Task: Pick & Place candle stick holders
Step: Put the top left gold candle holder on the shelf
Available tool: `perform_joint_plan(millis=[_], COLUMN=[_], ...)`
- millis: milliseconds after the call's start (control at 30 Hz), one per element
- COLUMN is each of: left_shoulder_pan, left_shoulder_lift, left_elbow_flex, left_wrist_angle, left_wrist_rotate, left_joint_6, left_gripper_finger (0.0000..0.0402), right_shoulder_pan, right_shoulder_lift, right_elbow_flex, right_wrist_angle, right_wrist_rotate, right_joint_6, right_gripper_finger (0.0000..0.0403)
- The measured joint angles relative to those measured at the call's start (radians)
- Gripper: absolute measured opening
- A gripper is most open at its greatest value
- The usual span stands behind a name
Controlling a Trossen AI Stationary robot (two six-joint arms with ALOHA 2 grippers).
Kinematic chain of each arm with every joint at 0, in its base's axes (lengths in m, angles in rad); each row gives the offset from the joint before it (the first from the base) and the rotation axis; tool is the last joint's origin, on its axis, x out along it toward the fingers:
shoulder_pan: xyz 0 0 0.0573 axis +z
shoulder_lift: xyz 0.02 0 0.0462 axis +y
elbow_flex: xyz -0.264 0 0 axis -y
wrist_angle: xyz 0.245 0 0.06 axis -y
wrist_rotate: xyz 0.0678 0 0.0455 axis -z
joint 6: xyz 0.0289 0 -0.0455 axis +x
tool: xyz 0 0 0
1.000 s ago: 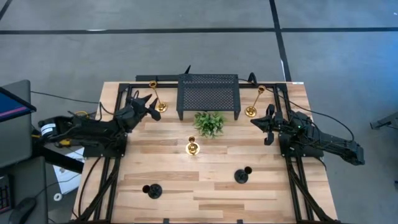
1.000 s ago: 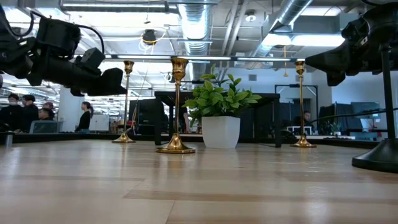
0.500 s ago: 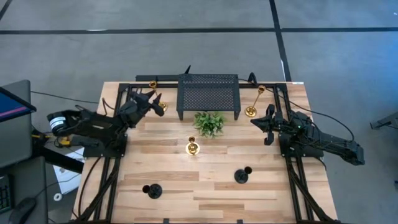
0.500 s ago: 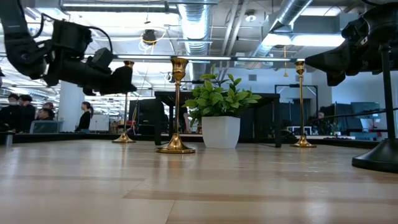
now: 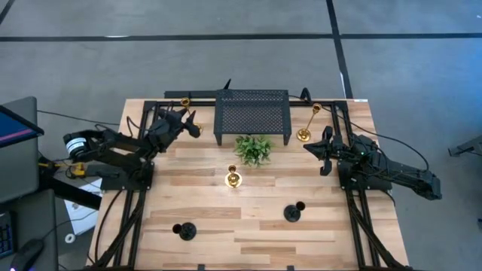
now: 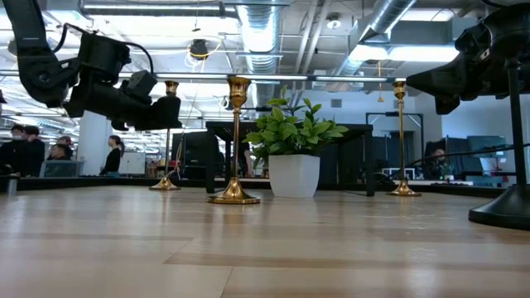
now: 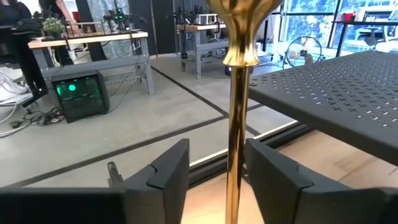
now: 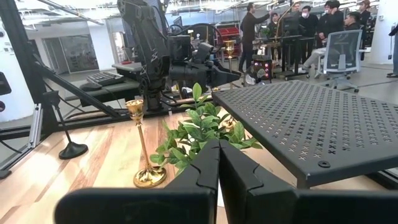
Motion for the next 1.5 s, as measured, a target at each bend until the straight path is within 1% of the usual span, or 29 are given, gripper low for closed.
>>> perform_joint_plan(millis=[133,300,367,533,700,867,933,1033,1167,1267,1333,1500], left_shoulder_pan=[0.0,0.0,0.0,0.0,0.0,-0.013,-0.018,-0.021,-0.021,-0.021,-0.019,-0.018], left_shoulder_lift=[0.0,0.0,0.0,-0.001,-0.004,-0.05,-0.085,-0.151,-0.242,-0.288,-0.307,-0.317], left_elbow_flex=[0.0,0.0,-0.001,-0.002,-0.002,-0.003,-0.002,0.025,0.112,0.203,0.266,0.415], left_wrist_angle=[0.0,0.0,0.0,0.001,-0.001,-0.022,-0.055,-0.163,-0.389,-0.533,-0.591,-0.641], left_wrist_rotate=[0.005,0.056,0.076,0.082,0.083,0.083,0.084,0.084,0.08,0.07,0.07,0.067], left_joint_6=[0.0,-0.001,-0.001,-0.001,-0.001,-0.001,-0.001,0.0,0.011,0.064,0.103,0.198], left_gripper_finger=[0.0103,0.0029,0.0013,0.0021,0.0012,0.0012,0.0012,0.0012,0.0012,0.0012,0.0012,0.0012], right_shoulder_pan=[0.0,0.0,0.0,0.0,0.0,0.0,0.0,0.0,0.0,0.0,0.0,0.0], right_shoulder_lift=[0.0,0.0,0.0,0.0,0.0,0.0,0.0,0.0,0.0,0.0,0.0,0.0], right_elbow_flex=[0.0,0.0,0.0,0.0,0.0,0.0,0.0,0.0,0.0,0.0,0.0,0.0], right_wrist_angle=[0.0,0.0,0.0,0.0,0.0,0.0,0.0,0.0,0.0,0.0,0.0,0.0], right_wrist_rotate=[0.0,0.0,0.0,0.0,0.0,0.0,0.0,0.0,0.0,0.0,0.0,0.0], right_joint_6=[0.0,0.0,0.0,0.0,0.001,0.001,0.001,0.002,0.002,0.002,0.002,0.002], right_gripper_finger=[0.0,0.0,0.0,0.0,0.0,0.0,0.0,0.0,0.0,0.0,0.0,0.0])
